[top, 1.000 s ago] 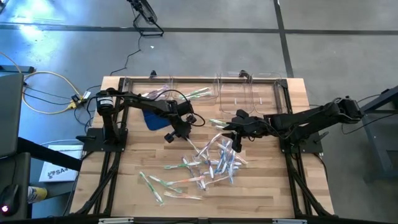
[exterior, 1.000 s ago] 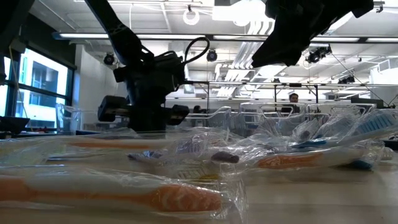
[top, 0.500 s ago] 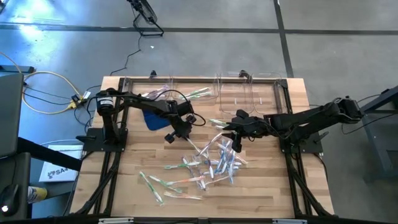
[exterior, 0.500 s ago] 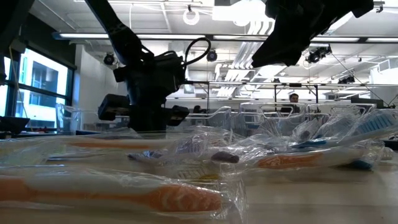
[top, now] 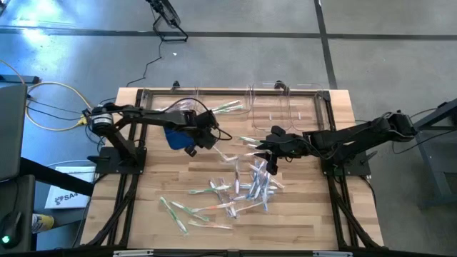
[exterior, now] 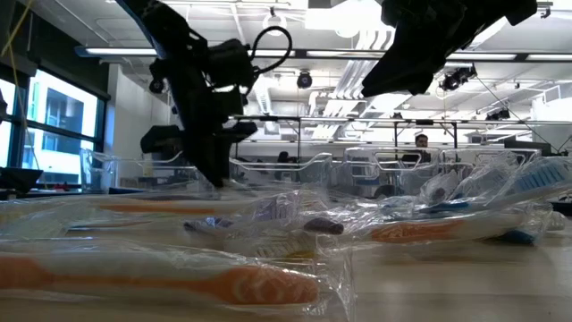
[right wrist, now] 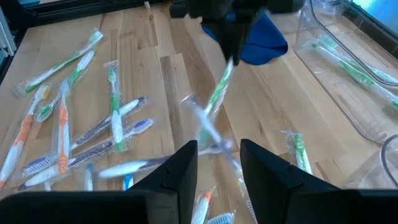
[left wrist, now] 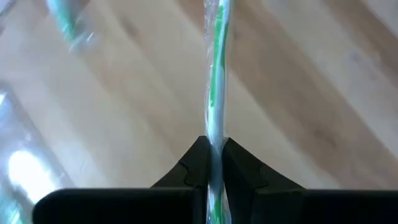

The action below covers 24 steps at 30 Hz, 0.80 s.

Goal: Pick & Place Toothbrushes
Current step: Put the green toothbrush into the middle left transparent bin

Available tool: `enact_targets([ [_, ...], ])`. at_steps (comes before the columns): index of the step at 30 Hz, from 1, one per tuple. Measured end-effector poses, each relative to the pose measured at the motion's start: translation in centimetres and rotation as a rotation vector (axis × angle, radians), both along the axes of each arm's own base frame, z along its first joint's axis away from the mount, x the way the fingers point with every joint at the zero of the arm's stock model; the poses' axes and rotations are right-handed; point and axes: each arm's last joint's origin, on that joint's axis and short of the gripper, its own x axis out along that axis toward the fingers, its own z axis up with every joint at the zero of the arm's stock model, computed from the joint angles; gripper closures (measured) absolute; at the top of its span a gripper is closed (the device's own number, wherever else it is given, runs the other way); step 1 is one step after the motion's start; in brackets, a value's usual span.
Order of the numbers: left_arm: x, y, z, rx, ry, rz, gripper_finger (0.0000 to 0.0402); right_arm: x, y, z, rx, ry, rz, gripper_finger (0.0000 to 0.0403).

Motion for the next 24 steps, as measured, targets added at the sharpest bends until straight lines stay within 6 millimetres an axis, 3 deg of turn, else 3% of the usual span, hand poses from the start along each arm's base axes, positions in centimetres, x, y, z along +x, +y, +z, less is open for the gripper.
enact_targets([
  [10, -2.5, -0.3, 3.0, 0.105, 0.051, 0.153, 0.0379, 0.0, 0.0, 0.0, 0.000, 0.000, 0.000, 0.0289],
  [19, -4.1, -0.4, 7.1, 0.209, -0.134, 0.260, 0.0379, 0.0, 0.0, 0.0, 0.000, -0.002, 0.000, 0.0289],
  [24, -3.5, -0.1, 9.4, 0.262, -0.365, 0.325, 0.0379, 0.0, 0.0, 0.0, 0.000, -0.005, 0.000, 0.0289],
])
